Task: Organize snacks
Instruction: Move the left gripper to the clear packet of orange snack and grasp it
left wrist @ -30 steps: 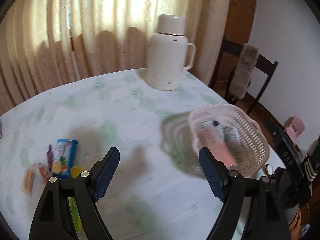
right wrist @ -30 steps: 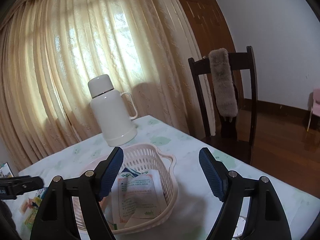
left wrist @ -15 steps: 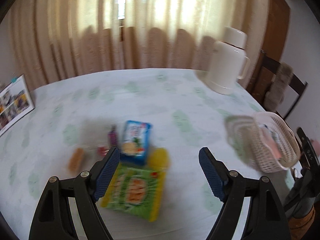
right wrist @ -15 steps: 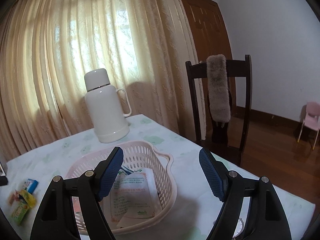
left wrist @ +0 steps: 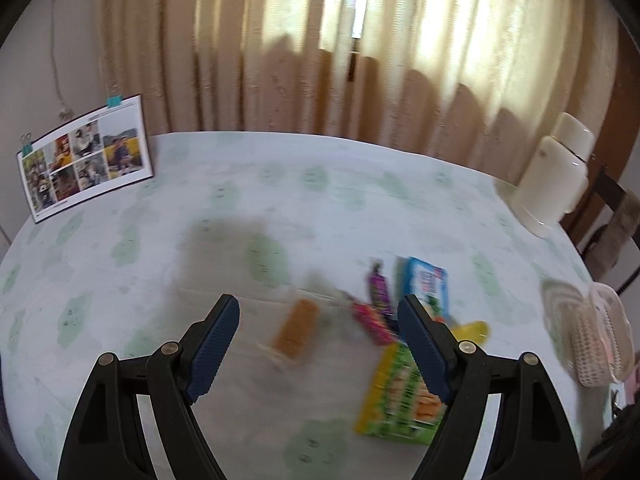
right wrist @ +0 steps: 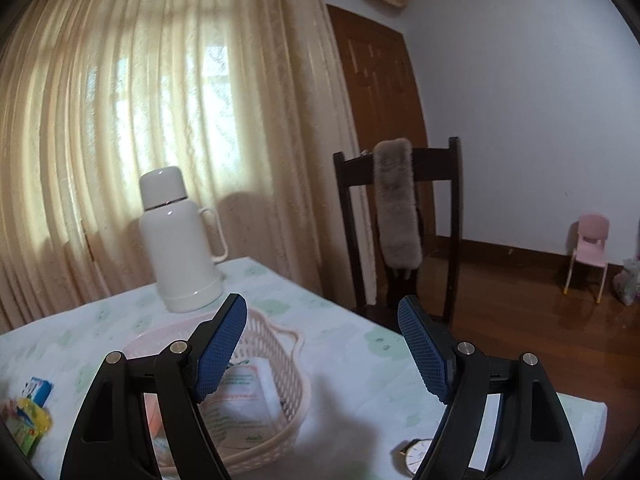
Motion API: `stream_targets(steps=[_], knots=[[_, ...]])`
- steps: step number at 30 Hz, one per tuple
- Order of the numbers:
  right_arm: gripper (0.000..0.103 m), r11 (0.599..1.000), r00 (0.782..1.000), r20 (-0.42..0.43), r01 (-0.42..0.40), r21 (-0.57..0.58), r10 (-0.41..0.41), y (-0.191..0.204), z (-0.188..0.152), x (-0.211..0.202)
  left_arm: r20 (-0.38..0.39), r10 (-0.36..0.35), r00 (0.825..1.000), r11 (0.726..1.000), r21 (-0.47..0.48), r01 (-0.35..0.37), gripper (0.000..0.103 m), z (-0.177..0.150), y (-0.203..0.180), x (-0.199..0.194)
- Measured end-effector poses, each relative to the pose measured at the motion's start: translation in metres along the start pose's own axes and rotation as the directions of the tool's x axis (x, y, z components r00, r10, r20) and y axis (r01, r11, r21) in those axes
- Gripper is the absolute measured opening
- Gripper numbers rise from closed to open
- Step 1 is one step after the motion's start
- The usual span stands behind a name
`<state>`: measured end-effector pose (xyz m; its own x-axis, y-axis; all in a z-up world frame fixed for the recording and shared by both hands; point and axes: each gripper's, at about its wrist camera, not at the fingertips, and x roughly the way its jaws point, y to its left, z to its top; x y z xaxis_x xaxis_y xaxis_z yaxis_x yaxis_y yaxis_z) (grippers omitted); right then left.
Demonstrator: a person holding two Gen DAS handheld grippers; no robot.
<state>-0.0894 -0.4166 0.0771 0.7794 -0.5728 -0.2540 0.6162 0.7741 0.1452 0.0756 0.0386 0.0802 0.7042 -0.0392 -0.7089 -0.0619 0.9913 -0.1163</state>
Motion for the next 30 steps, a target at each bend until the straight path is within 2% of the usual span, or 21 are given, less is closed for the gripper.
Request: stream_targets(steps=[5, 12, 14, 17, 20, 25, 30], knots=[[0.079, 0.999, 1.000, 0.002, 0.003, -0.033, -0.003, 0.006, -0.001, -0.001, -0.044, 0.014, 0.999, 1.000, 0.008, -0.014, 0.078, -0.004, 0.009, 0.022], [0.079, 0.999, 1.000, -0.003, 0.005, -0.035, -0.005, 0.006, 0.000, 0.000, -0.101, 0.026, 0.995, 0.996, 0.090, -0.017, 0.076, -0.016, 0.002, 0.055], [0.079, 0.999, 1.000, 0.001, 0.007, -0.038, -0.006, 0.006, 0.000, -0.001, -0.121, 0.025, 0.992, 0.995, 0.096, -0.014, 0.063, -0.018, 0.002, 0.062], [0.079, 0.998, 1.000, 0.013, 0.004, -0.055, -0.003, 0.009, 0.000, -0.005, -0.156, 0.021, 0.988, 0.996, 0.091, -0.007, 0.053, -0.021, 0.005, 0.071], [0.079, 0.996, 1.000, 0.020, -0.011, -0.089, 0.013, 0.018, -0.002, -0.010, -0.171, 0.028, 0.985, 0.995, 0.095, -0.012, 0.050, -0.024, 0.007, 0.076], [0.079, 0.988, 0.997, 0.007, -0.076, -0.131, 0.077, 0.040, -0.002, -0.020, -0.175, 0.023, 0.984, 0.997, 0.081, -0.009, 0.038, -0.024, 0.012, 0.076], [0.079, 0.968, 0.979, 0.000, -0.199, -0.149, 0.202, 0.072, 0.010, -0.038, -0.158, 0.023, 0.987, 0.998, 0.055, -0.014, 0.034, -0.022, 0.018, 0.068]])
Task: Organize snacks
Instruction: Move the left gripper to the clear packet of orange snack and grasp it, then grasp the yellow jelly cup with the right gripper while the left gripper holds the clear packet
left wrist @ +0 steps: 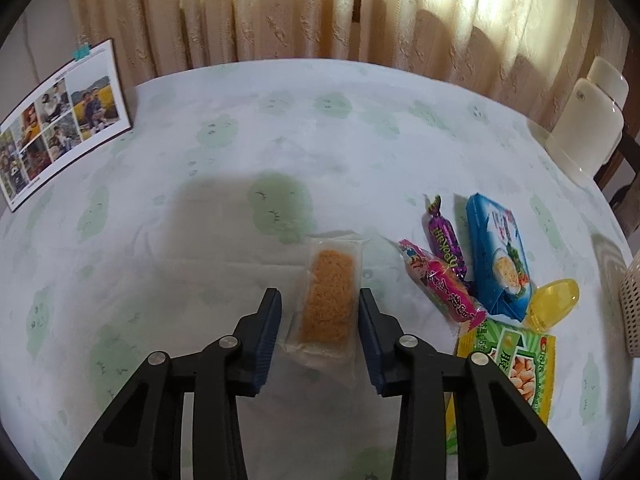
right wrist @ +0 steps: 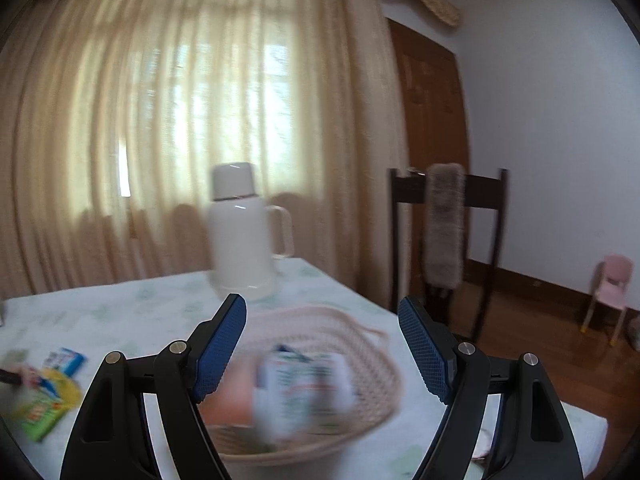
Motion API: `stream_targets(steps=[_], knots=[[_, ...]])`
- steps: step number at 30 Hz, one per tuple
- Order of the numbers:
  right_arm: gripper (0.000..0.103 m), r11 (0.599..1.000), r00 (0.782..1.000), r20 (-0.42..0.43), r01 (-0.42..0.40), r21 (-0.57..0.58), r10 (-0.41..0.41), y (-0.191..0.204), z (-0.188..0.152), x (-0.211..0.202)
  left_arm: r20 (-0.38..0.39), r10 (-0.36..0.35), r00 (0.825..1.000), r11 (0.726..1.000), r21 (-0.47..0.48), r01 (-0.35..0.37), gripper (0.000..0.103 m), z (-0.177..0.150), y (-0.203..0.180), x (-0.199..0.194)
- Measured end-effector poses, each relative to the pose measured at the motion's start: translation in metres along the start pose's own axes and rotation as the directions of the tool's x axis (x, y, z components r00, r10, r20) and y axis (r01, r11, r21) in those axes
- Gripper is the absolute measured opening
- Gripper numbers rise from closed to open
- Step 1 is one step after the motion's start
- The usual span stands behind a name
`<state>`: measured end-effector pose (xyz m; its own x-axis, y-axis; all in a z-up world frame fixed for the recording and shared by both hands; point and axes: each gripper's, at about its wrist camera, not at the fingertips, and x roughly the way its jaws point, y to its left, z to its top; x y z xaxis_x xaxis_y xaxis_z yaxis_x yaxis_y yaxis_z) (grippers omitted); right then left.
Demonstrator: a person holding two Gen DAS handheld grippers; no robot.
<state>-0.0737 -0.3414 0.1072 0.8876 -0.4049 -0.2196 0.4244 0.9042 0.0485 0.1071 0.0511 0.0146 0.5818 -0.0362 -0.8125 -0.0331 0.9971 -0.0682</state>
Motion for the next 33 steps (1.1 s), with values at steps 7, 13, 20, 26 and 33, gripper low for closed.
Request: stream_targets(steps=[7, 13, 20, 26, 33], knots=[[0.082, 0.956, 0.956, -0.112, -0.281, -0.084, 0.271, 0.071, 0.005, -0.003, 0.079, 0.006, 0.997, 1.000, -0.012, -0.005, 0.032, 0.000, -0.001, -0.033], [0.082, 0.862, 0.843, -0.325, -0.490, -0.132, 0.429, 0.139, -0.022, 0.018, 0.129, -0.028, 0.991, 0.999, -0.012, 0.030, 0.032, -0.001, -0.004, -0.056], [0.072, 0.795, 0.727, -0.512, -0.593, -0.132, 0.458, 0.197, -0.058, 0.052, 0.150, -0.061, 0.987, 0.998, 0.003, 0.061, 0.032, -0.006, -0.011, -0.071], [0.058, 0.755, 0.647, -0.611, -0.644, -0.120, 0.455, 0.232, -0.075, 0.076, 0.159, -0.084, 0.984, 0.996, 0.000, 0.085, 0.032, -0.008, -0.011, -0.079], [0.048, 0.732, 0.602, -0.660, -0.672, -0.115, 0.450, 0.256, -0.089, 0.089, 0.157, -0.105, 0.982, 0.995, 0.019, 0.103, 0.032, -0.010, -0.015, -0.082]])
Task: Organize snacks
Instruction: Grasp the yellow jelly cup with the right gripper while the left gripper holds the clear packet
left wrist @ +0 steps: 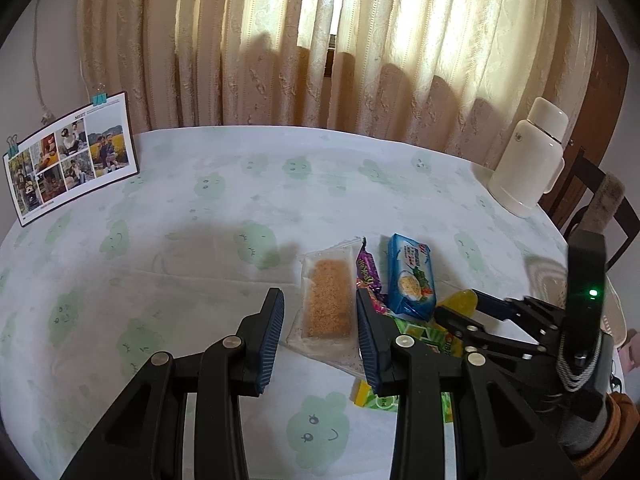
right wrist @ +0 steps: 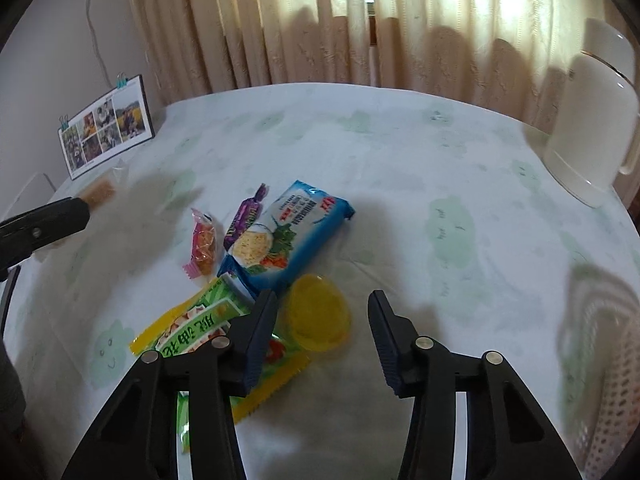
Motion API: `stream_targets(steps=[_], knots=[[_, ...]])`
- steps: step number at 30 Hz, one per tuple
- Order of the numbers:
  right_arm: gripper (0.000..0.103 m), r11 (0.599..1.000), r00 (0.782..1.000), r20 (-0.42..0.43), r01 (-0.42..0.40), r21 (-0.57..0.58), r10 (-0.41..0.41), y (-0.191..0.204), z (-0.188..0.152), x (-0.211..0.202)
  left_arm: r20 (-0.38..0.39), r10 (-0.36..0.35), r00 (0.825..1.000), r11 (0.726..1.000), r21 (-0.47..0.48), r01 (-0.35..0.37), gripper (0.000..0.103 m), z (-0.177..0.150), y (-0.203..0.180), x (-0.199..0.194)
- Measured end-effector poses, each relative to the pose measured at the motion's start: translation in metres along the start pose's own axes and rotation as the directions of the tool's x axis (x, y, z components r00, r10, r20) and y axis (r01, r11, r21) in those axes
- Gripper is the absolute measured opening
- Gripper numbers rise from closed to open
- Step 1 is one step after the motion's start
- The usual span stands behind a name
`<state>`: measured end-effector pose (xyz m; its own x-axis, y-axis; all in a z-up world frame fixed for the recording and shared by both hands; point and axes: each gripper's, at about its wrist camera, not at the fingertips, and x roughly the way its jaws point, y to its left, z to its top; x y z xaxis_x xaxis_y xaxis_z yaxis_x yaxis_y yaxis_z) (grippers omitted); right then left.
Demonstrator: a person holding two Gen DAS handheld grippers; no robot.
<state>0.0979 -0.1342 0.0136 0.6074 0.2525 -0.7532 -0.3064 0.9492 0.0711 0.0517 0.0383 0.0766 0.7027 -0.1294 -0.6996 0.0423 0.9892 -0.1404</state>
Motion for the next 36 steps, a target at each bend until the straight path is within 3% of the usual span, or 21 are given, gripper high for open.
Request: stream_targets(steps=[5, 7, 21, 31, 36], knots=[[0.041, 0.999, 0.999, 0.007, 0.033, -0.030, -0.033, 0.008, 0.002, 0.005, -0.006, -0.003, 1.000, 1.000, 0.004, 0.003, 0.032, -0.001, -0.001, 0.001], [0.033, 0.999, 0.999, 0.015, 0.043, -0.023, -0.042, 0.007, 0.001, 0.004, -0.010, -0.003, 1.000, 1.000, 0.007, 0.003, 0.032, -0.001, -0.002, 0.002], [0.033, 0.993, 0.988, 0.137, 0.060, 0.100, -0.073, -0.016, -0.006, -0.037, -0.027, 0.007, 1.000, 1.000, 0.019, -0.006, 0.033, -0.005, -0.006, 0.007], [0.033, 0.969, 0.958, 0.264, 0.044, 0.244, -0.110, -0.055, -0.014, -0.088, -0.038, 0.011, 0.999, 0.999, 0.047, -0.009, 0.033, -0.011, -0.016, 0.012], [0.033, 0.954, 0.925, 0.321, 0.115, 0.277, -0.205, -0.068, -0.019, -0.110, -0.049, 0.014, 0.999, 0.998, 0.065, -0.011, 0.033, -0.014, -0.021, 0.015]])
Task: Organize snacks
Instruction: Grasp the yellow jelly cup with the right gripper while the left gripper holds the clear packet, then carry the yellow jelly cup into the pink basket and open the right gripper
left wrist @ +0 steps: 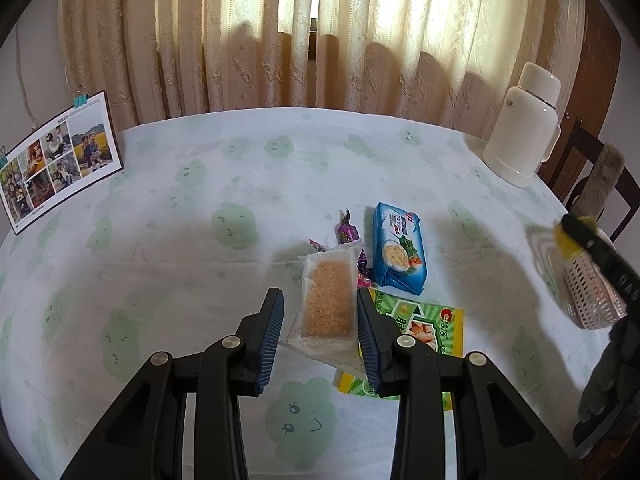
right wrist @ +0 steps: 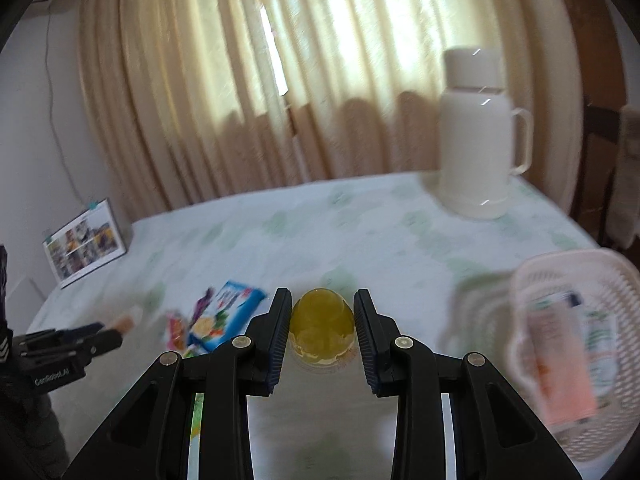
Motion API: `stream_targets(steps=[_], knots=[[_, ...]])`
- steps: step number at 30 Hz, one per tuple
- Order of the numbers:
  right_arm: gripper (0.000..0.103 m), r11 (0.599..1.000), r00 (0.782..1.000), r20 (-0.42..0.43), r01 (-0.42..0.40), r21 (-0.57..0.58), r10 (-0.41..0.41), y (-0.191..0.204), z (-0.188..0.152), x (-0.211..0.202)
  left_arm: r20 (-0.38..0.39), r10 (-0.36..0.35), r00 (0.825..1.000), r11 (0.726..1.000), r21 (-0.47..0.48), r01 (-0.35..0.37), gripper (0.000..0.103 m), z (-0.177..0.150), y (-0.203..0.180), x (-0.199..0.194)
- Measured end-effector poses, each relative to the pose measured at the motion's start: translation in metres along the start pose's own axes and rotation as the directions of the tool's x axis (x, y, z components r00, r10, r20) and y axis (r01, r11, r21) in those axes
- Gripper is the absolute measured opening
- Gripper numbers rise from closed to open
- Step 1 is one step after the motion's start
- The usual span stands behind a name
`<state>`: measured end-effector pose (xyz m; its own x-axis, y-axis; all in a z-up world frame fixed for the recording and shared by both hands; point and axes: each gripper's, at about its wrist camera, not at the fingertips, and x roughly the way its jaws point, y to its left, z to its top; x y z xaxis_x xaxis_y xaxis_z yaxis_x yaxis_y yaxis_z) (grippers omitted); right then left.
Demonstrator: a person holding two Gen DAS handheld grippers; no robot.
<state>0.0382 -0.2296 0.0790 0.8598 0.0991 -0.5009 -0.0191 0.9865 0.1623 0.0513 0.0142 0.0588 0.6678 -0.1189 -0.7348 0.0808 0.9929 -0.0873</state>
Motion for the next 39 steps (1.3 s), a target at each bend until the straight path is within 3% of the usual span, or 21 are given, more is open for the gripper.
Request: stream_targets(steps=[12, 27, 32, 39], knots=[[0.033, 0.985, 0.984, 0.099, 0.135, 0.110, -0.146, -0.050, 0.003, -0.032, -0.021, 0.005, 1.000, 1.000, 0.018, -0.005, 0.033, -0.004, -0.006, 0.008], [0.034, 0.917, 0.931, 0.129, 0.301, 0.263, -0.343, -0.110, -0.014, -0.065, -0.040, 0.007, 0.999, 0.999, 0.041, -0.005, 0.033, -0.008, -0.013, 0.014], [0.034, 0.891, 0.909, 0.148, 0.332, 0.309, -0.390, -0.123, -0.019, -0.076, -0.038, 0.005, 0.999, 0.999, 0.048, -0.003, 0.034, -0.009, -0.015, 0.015], [0.041, 0.873, 0.895, 0.162, 0.342, 0.347, -0.415, -0.134, -0.022, -0.085, -0.030, -0.003, 1.000, 0.999, 0.044, 0.005, 0.034, -0.008, -0.016, 0.013]])
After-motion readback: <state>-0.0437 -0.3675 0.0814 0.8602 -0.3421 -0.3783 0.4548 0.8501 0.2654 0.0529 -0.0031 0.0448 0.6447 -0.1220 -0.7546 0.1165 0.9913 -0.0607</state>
